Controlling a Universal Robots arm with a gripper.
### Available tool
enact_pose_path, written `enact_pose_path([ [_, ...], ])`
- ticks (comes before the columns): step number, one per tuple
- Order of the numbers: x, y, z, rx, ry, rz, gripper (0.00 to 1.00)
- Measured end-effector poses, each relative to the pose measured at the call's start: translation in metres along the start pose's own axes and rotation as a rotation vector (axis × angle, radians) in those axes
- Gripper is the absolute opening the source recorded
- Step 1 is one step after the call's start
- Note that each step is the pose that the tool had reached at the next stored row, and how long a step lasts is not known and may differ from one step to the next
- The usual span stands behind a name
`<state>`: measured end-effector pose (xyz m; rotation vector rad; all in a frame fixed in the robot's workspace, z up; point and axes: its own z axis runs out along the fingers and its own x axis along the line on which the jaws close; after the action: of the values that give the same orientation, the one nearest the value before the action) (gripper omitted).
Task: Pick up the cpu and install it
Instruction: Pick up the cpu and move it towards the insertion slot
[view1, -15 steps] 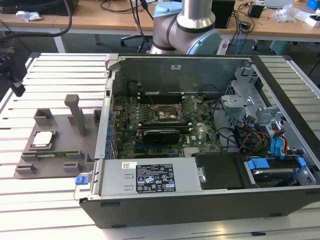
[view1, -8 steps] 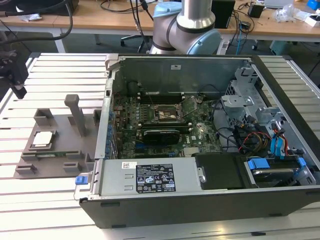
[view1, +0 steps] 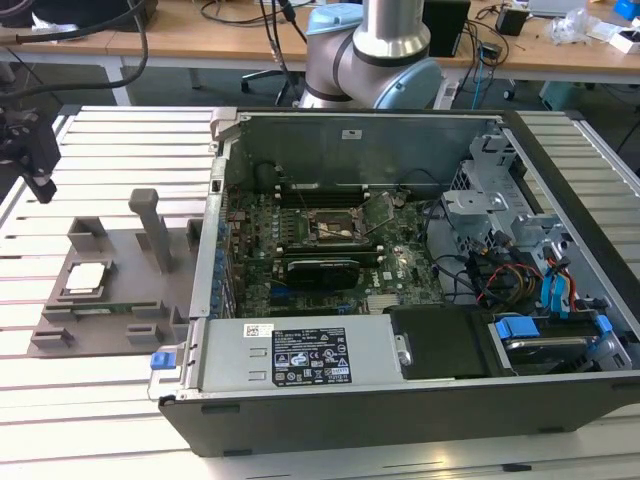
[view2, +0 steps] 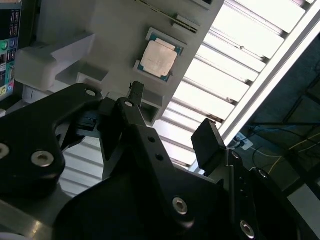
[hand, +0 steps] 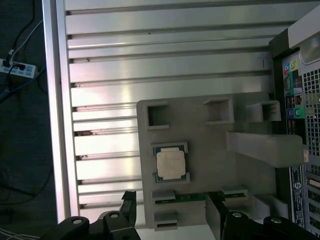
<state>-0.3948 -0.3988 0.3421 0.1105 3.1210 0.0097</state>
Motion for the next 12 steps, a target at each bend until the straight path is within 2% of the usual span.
enact_pose_path([
  [12,0.0002,-0.0001,0.0116,0.0000,0.0001,0.000,0.66],
])
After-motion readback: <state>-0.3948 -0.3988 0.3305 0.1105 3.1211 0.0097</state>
